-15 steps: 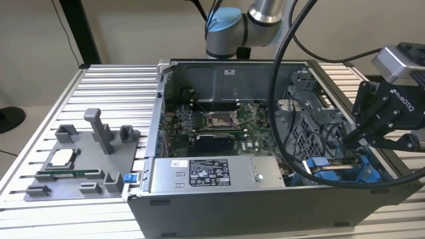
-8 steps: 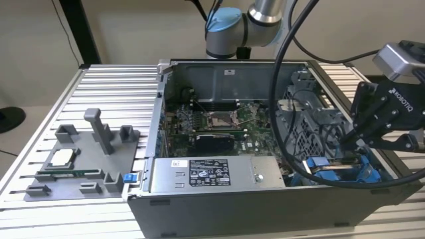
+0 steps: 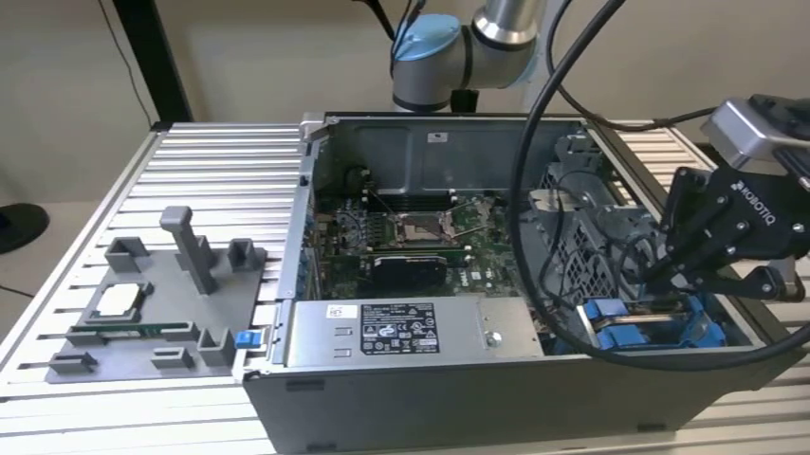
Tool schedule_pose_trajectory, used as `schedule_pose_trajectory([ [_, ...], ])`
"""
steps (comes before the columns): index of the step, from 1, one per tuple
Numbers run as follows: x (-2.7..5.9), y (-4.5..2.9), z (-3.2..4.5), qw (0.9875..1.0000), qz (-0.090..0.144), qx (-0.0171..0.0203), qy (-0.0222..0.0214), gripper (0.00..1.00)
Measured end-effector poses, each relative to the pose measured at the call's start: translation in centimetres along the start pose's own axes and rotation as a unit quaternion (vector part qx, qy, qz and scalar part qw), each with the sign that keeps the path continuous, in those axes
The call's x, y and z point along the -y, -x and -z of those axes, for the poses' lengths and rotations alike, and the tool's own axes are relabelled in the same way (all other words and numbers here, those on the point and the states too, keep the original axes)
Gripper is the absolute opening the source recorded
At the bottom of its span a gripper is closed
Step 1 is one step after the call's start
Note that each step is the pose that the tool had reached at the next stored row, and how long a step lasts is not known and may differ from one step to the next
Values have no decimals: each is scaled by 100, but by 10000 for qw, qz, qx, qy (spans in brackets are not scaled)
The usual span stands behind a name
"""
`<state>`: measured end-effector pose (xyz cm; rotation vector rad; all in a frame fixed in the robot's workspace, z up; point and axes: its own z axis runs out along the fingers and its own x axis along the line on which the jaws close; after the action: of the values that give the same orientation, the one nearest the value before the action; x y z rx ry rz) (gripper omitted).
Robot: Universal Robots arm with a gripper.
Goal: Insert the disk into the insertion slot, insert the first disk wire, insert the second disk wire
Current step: 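Insert the second disk wire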
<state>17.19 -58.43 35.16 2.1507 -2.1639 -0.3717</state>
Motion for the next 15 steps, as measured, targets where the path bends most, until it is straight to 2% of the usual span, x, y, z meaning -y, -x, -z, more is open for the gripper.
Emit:
schedule_pose_trajectory([
  [8,31,-15,-125,10000,-4,0,37,0],
  [10,36,-17,-131,10000,-4,0,38,0],
  [15,60,-16,-130,10000,4,37,38,0],
])
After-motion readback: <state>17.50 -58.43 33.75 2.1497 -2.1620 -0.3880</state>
